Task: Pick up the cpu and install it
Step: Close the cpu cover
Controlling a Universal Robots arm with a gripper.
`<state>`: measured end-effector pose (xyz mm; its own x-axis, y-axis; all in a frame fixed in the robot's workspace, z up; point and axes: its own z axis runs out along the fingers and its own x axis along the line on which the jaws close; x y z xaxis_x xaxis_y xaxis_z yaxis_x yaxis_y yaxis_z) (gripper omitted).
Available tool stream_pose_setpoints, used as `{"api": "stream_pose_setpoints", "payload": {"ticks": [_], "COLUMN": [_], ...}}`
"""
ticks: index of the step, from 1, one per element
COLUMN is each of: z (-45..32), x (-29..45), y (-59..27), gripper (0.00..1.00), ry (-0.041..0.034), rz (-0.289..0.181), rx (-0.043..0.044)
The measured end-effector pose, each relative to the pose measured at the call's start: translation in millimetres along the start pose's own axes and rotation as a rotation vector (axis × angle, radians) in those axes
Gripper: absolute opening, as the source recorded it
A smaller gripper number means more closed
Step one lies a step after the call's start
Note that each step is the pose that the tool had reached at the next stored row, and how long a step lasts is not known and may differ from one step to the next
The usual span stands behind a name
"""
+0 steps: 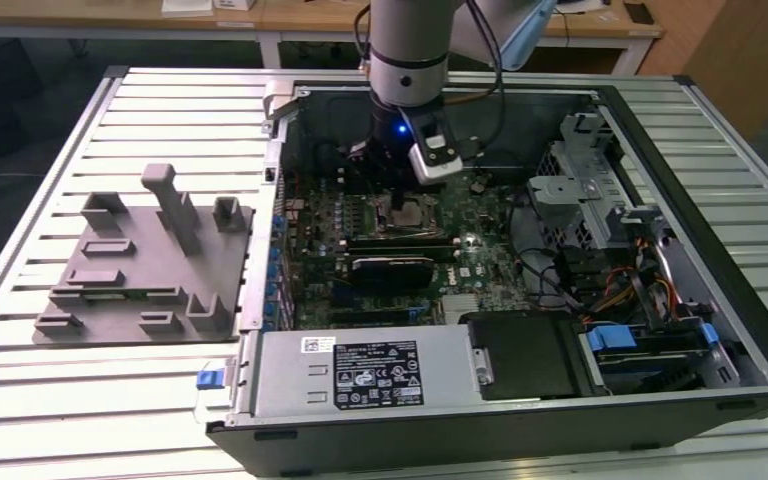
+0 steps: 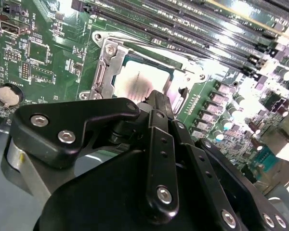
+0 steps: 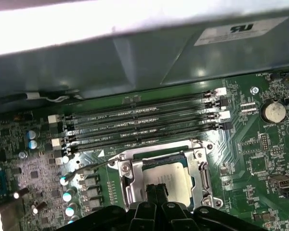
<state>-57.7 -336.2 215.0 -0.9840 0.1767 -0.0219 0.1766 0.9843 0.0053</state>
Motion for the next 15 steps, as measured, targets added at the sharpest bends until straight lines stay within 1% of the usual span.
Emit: {"api": "stream_pose_setpoints", "payload": {"ticks": [4, 15], "z": [0.2, 2.0], "x": [0.1, 3.3], "y": [-2.1, -3.4], "gripper": [0.11, 0.11], "ry": [0.0001, 0.0008], "rz": [-0.023, -0.157], "rx": [-0.0006, -0.0034]}}
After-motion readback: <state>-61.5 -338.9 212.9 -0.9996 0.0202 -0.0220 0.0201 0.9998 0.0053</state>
